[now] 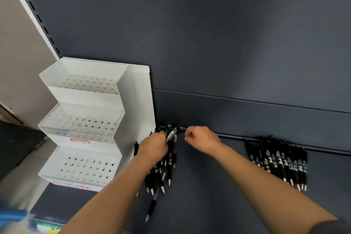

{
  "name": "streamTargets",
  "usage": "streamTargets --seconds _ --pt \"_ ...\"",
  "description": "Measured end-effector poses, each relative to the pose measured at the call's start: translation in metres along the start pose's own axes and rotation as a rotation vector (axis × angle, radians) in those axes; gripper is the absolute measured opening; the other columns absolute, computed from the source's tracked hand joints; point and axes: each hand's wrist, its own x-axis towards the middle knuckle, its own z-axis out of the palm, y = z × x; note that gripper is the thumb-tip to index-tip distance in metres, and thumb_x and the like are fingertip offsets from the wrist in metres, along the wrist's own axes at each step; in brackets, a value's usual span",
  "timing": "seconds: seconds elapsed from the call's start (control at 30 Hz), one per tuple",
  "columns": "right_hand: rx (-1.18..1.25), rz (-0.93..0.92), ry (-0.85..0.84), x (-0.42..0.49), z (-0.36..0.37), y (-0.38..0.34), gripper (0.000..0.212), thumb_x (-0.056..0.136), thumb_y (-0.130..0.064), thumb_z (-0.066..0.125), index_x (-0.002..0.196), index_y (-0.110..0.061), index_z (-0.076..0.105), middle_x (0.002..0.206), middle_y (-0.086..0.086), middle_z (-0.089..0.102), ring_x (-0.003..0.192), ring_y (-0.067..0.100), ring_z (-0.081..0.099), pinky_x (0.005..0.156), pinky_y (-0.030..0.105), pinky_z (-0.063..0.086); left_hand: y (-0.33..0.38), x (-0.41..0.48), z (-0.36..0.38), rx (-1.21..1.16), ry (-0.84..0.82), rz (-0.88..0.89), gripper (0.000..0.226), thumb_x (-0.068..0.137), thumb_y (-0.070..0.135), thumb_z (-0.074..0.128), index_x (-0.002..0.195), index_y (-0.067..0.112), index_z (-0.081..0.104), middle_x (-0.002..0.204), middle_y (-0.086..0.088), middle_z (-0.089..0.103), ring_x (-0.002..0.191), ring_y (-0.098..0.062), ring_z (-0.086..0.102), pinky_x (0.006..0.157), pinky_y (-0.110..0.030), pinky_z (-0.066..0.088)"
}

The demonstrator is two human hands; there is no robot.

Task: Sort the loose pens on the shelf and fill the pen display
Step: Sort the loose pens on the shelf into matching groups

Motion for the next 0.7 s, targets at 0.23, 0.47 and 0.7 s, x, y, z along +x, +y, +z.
streamTargets --seconds 0.23,0.47,0.7 --pt "0.103 0.004 -0.053 0.007 0.026 -0.019 0.026 0.091 -0.019 0.051 0.112 -0.023 0.065 0.116 0.002 0.064 0.108 0.022 0.059 0.092 0.033 0.048 -0.018 0.005 -0.015 -0.083 0.036 0.021 0.014 0.086 0.014 0.048 0.099 0.008 0.051 0.106 -0.016 0.062 0.097 -0.036 0.058 0.072 -0.035 0.045" --pt "-0.011 0.057 -0.104 0.008 0.045 -0.031 0.020 0.094 -0.022 0.047 0.109 -0.017 0.059 0.120 0.012 0.055 0.110 0.030 0.054 0.086 0.031 0.043 -0.031 0.004 -0.008 -0.095 -0.023 0.081 0.009 0.087 0.015 0.049 0.086 0.014 0.040 0.098 -0.011 0.060 0.082 -0.029 0.054 0.066 -0.033 0.042" --pt "0.017 0.139 -0.070 -0.005 0.042 -0.035 0.026 0.086 -0.015 0.053 0.111 -0.017 0.046 0.112 0.012 0.058 0.102 0.034 0.058 0.077 0.035 0.047 -0.035 0.006 -0.006 -0.108 -0.015 0.128 0.009 0.088 0.015 0.048 0.086 0.014 0.040 0.087 -0.006 0.055 0.076 -0.025 0.049 0.064 -0.032 0.042"
